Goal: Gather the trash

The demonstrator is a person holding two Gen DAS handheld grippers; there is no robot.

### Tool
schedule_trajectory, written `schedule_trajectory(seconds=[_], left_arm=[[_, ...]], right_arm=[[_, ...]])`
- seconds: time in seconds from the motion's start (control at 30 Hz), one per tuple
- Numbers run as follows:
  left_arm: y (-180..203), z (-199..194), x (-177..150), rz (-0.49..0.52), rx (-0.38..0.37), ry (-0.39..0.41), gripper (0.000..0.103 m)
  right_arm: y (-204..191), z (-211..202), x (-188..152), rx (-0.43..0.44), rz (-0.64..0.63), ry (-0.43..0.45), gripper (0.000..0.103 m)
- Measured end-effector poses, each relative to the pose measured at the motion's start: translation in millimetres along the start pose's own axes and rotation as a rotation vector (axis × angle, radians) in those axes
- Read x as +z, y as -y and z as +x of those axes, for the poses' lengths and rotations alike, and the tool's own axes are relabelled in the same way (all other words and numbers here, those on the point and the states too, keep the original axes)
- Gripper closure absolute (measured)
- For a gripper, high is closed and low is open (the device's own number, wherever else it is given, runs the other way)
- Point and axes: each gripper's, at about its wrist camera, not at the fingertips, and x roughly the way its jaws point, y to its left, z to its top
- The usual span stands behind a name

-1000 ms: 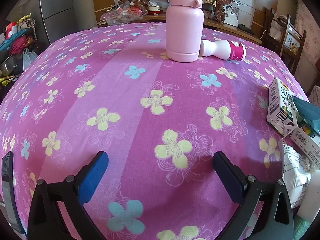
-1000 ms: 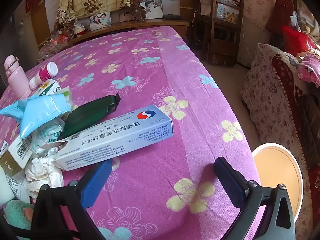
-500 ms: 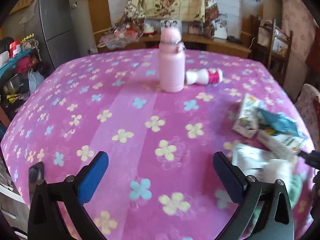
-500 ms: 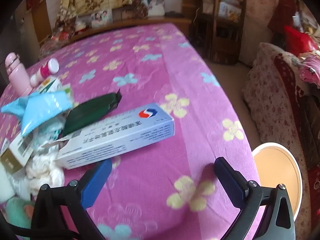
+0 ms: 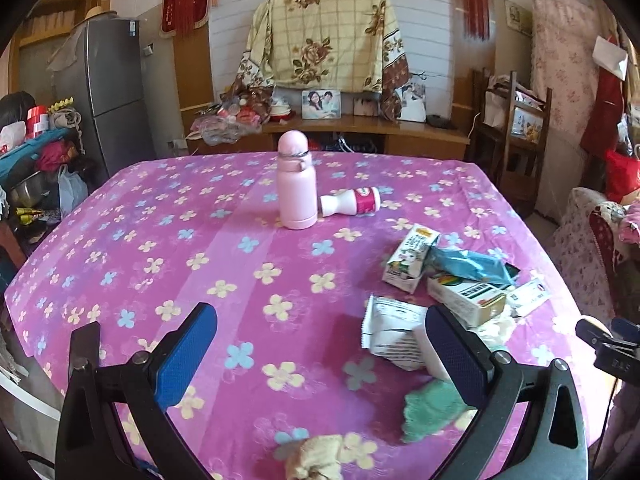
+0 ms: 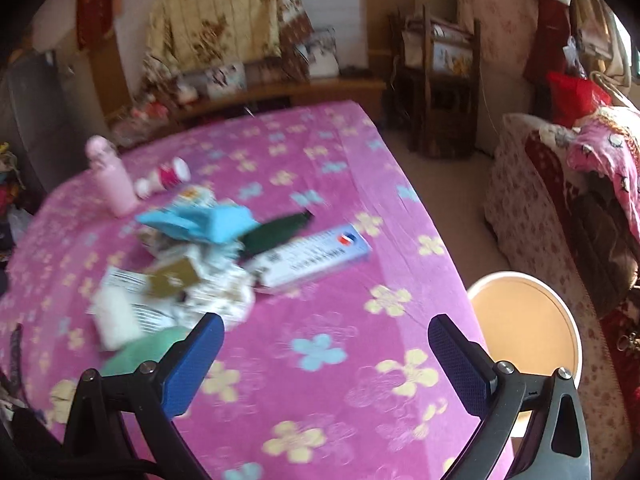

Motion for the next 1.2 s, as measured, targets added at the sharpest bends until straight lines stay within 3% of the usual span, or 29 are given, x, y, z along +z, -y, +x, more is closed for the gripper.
schedule_trajectory(seconds=[0.23, 0.4, 1.2], left_arm=[[11, -10, -5, -0.004, -0.034, 0.007, 0.0], [16, -12, -7, -0.009, -0.036, 0.014, 0.0], [17, -21, -10, -0.01, -0.025, 0.059, 0.0]], right_arm=[[-39, -57, 3, 0.024, -0.025, 0.204, 0.0], [-51, -71, 4, 0.025, -0.047, 0.258, 0.0], [-62, -71, 0, 0.031, -0.081, 0.265, 0.0]])
